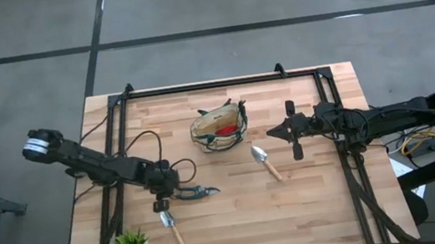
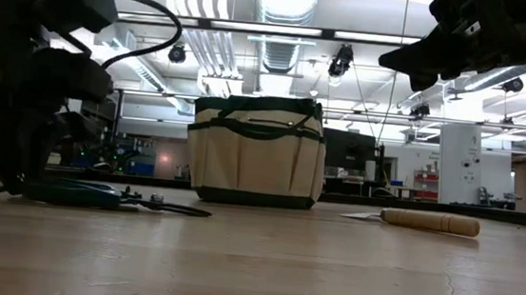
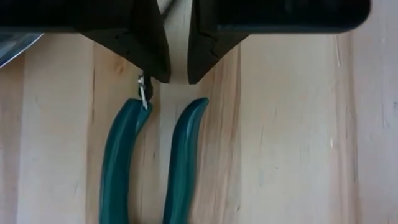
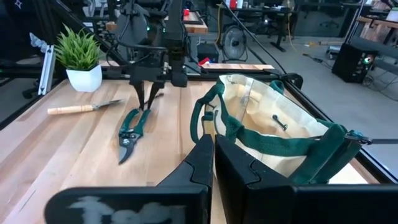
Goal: Pick & Place Garden tools in Gardening bag
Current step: Put the green shear scissors into the brown gardening bag
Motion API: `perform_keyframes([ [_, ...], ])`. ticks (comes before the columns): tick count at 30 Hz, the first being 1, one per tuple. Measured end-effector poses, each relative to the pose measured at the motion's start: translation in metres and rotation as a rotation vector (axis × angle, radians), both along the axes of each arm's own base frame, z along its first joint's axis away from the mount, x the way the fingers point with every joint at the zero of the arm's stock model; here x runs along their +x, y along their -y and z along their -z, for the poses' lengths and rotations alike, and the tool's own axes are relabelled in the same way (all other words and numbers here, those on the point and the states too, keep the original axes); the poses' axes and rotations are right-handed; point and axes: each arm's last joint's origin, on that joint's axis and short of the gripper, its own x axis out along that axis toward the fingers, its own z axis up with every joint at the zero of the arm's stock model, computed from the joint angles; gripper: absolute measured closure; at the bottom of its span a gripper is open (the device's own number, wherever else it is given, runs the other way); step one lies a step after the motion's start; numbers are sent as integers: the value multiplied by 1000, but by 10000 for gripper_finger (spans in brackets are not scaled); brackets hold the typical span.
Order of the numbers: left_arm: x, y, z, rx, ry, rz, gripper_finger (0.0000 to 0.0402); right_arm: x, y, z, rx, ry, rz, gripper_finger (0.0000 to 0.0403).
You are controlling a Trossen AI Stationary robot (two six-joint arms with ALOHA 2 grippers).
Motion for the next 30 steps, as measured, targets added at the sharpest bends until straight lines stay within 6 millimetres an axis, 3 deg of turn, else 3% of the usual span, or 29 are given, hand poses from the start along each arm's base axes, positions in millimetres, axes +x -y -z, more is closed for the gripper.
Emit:
perform_keyframes([
  [9,-5,-4,-3,35,-14,-163,274,0,0,0,-2,2,0,394],
  [14,-8,-2,-6,-88,-81,-242,243,0,0,0,1,2,0,394],
  [18,-8,3,-7,-222,-139,-196,239,0,0,0,-2,2,0,394],
  [30,-2,6,-10,-278,-70,-228,239,0,0,0,-3,3,1,394],
])
